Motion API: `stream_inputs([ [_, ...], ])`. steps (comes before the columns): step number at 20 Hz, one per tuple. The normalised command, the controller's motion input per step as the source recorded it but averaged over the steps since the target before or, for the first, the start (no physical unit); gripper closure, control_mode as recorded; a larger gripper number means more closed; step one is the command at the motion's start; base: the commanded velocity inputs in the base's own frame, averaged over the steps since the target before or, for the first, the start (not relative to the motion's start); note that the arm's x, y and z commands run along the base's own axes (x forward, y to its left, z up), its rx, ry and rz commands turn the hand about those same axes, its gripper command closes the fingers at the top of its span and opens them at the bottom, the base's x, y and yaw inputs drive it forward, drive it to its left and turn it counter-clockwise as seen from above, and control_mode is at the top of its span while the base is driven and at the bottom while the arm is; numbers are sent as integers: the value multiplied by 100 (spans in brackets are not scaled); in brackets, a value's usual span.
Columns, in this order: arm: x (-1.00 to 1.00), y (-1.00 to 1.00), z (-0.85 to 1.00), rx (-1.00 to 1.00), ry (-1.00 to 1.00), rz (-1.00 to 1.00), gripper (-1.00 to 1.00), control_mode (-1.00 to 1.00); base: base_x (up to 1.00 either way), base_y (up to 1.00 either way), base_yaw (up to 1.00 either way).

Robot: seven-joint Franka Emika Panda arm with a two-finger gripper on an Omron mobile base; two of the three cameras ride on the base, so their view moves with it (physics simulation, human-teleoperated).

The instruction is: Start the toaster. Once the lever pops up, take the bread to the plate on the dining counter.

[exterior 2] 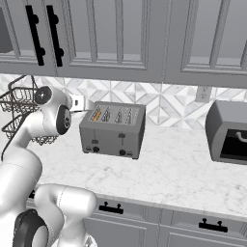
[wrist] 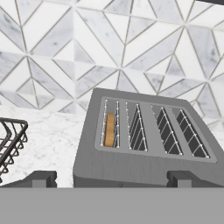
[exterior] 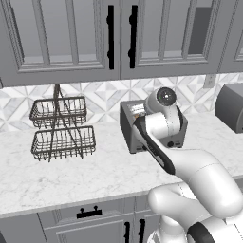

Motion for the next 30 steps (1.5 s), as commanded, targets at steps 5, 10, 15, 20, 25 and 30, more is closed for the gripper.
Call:
stream_inputs([
  [5, 0, 0, 0, 0, 0, 0, -100, -100, 0, 0, 0],
  [10, 0, 0, 0, 0, 0, 0, -100, -100, 0, 0, 0],
  [15, 0, 0, 0, 0, 0, 0, -100, -100, 0, 0, 0],
  [20, 0, 0, 0, 0, 0, 0, -100, -100, 0, 0, 0],
  [25, 0, 0, 0, 0, 0, 0, -100, -100, 0, 0, 0],
  [30, 0, 0, 0, 0, 0, 0, -100, -100, 0, 0, 0],
])
